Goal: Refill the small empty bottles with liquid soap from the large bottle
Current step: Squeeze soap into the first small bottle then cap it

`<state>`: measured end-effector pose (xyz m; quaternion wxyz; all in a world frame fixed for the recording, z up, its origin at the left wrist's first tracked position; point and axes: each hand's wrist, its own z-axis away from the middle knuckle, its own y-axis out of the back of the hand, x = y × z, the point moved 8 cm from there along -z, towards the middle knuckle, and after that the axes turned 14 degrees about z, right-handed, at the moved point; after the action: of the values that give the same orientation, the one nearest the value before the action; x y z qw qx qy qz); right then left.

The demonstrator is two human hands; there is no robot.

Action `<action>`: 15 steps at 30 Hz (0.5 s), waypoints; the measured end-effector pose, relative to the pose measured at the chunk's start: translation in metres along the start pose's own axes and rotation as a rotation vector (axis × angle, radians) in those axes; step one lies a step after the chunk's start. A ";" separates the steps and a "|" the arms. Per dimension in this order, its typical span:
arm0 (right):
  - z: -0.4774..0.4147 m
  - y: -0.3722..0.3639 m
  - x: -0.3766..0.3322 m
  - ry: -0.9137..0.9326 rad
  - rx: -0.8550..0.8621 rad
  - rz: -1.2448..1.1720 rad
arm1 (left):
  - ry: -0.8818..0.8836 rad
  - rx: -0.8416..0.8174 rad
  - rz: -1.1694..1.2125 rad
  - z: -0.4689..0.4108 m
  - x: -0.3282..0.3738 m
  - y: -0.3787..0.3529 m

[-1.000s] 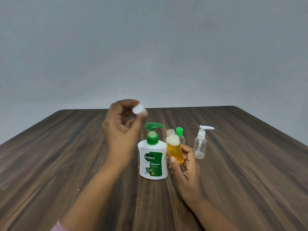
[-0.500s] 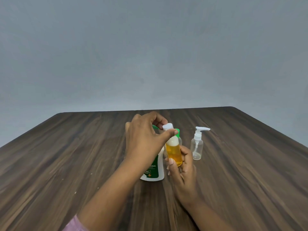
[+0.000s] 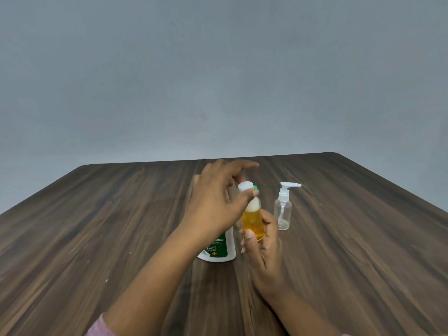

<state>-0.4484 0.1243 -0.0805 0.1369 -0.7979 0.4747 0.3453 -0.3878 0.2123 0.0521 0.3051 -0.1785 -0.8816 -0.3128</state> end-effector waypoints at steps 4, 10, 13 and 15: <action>0.000 0.001 0.002 -0.013 0.010 0.003 | 0.002 -0.011 -0.013 -0.001 0.005 0.004; 0.000 0.002 0.002 0.002 0.019 0.030 | -0.007 -0.134 0.065 0.001 0.002 -0.003; 0.000 0.000 0.001 0.005 0.007 0.026 | -0.017 -0.058 0.086 0.000 -0.002 0.001; -0.001 0.000 0.000 0.012 0.009 0.032 | -0.001 -0.094 0.166 0.001 -0.005 -0.003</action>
<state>-0.4481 0.1233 -0.0800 0.1321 -0.7916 0.4900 0.3403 -0.3860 0.2105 0.0469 0.3210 -0.2654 -0.8482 -0.3273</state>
